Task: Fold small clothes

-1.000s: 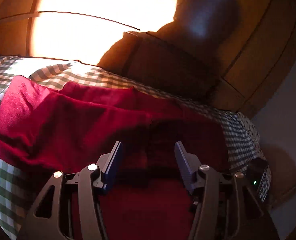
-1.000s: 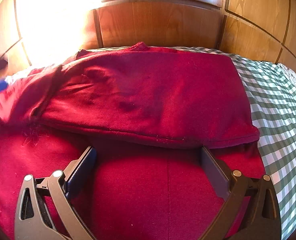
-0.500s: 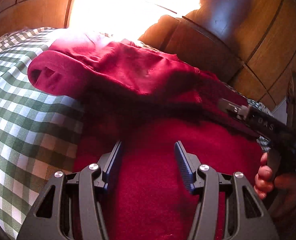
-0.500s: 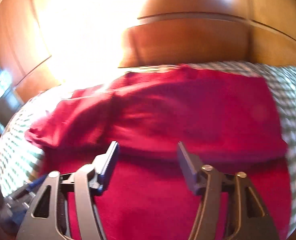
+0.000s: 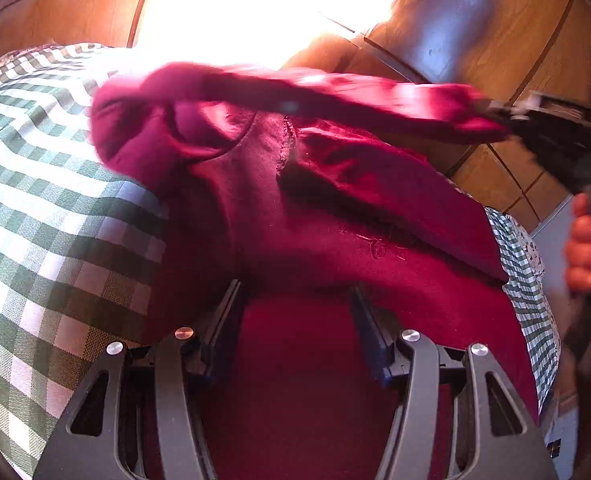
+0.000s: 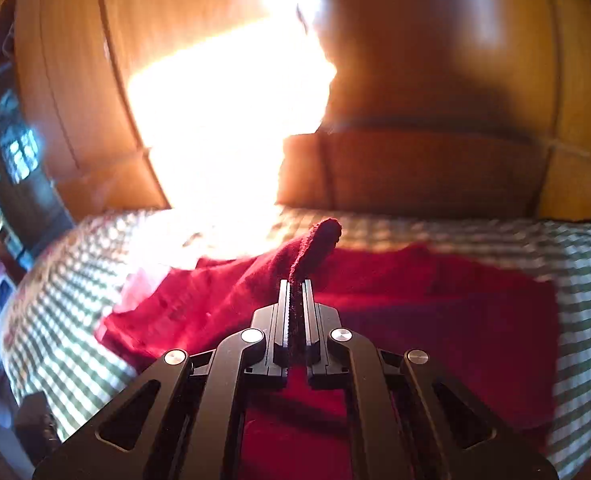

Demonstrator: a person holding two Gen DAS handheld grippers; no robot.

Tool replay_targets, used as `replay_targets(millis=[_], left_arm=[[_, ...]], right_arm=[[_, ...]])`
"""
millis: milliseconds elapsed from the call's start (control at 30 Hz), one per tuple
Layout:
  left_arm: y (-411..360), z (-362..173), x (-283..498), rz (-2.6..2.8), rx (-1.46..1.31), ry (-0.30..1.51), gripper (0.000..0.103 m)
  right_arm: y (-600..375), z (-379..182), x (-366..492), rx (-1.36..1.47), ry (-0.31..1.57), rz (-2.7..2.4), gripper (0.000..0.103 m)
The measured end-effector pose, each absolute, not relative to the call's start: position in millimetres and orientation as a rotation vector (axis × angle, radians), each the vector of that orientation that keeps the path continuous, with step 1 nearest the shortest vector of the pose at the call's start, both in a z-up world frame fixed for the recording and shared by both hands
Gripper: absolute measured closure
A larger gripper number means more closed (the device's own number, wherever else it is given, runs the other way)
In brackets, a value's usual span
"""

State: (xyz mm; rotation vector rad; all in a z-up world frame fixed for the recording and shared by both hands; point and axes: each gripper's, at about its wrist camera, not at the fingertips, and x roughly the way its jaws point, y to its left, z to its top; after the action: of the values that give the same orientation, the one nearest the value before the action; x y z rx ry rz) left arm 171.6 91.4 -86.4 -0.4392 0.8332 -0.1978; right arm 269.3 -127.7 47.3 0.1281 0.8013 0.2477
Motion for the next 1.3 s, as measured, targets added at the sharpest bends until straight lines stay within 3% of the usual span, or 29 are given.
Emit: replay_targets(millis=[133, 467, 633, 667, 767, 867, 1033, 1100, 1133, 1167, 1300], left_arm=[[91, -86, 171, -0.195, -0.435, 0.835, 0.049], [79, -78, 186, -0.173, -0.382, 0.881, 0.048], [100, -51, 197, -0.152, -0.404, 0.86, 0.043], [109, -46, 203, -0.147, -0.433, 0.851, 0.04], [138, -38, 234, -0.119, -0.523, 0.847, 0.034], [156, -44, 275, -0.116, -0.612, 0.877, 0.034], [155, -59, 335, -0.111, -0.666, 0.93, 0.036], [150, -59, 350, -0.119, -0.665, 0.928, 0.055], [148, -59, 357, -0.126, -0.648, 0.938, 0.078], [142, -58, 360, -0.104, -0.602, 0.943, 0.086], [115, -62, 360, 0.104, -0.299, 0.898, 0.091]], right_arm=[[-190, 59, 266, 0.143, 0.769, 0.127, 0.099], [-290, -64, 262, 0.22, 1.004, -0.168, 0.099], [-293, -66, 266, 0.245, 0.997, -0.138, 0.095], [-295, -63, 265, 0.24, 0.994, -0.134, 0.087], [-298, -45, 254, 0.222, 0.947, -0.135, 0.032], [-296, -24, 246, 0.212, 0.857, -0.118, 0.03], [-271, -16, 256, 0.175, 0.86, -0.041, 0.03], [-264, -22, 262, 0.156, 0.874, -0.028, 0.03], [-261, -26, 266, 0.149, 0.883, -0.025, 0.03], [-259, -30, 269, 0.144, 0.89, -0.023, 0.03], [-249, -48, 274, 0.089, 0.909, -0.056, 0.029]])
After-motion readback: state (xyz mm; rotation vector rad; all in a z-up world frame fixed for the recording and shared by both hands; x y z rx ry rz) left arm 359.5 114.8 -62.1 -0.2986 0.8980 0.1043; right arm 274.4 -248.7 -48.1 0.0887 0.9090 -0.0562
